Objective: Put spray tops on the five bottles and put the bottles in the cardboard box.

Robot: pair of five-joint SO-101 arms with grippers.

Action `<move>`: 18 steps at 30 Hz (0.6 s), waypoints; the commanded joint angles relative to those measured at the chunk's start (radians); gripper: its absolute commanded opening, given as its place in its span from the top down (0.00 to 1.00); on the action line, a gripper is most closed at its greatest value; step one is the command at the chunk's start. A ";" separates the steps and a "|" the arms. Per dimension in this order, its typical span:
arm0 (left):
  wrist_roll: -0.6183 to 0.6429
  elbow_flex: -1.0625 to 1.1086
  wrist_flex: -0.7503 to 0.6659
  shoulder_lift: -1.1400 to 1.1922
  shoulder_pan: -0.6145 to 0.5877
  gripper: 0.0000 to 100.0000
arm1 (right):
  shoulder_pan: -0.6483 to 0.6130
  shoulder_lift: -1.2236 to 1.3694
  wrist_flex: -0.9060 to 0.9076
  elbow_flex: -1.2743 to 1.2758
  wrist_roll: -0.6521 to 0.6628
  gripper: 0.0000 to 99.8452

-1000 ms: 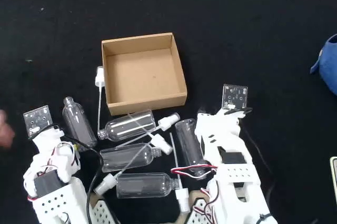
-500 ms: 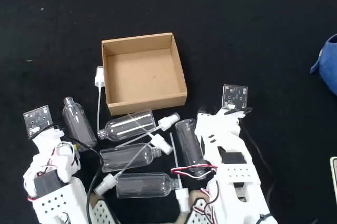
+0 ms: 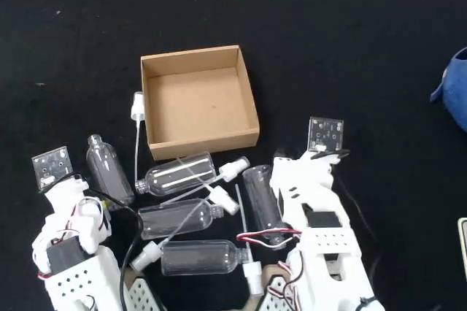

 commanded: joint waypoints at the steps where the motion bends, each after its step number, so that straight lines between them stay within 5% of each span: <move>1: -0.011 0.022 0.011 -0.012 0.002 0.97 | -0.020 0.002 -0.029 -0.002 -0.002 0.89; 18: -0.011 0.022 0.011 -0.012 0.012 0.97 | -0.020 0.002 -0.029 -0.002 -0.002 0.89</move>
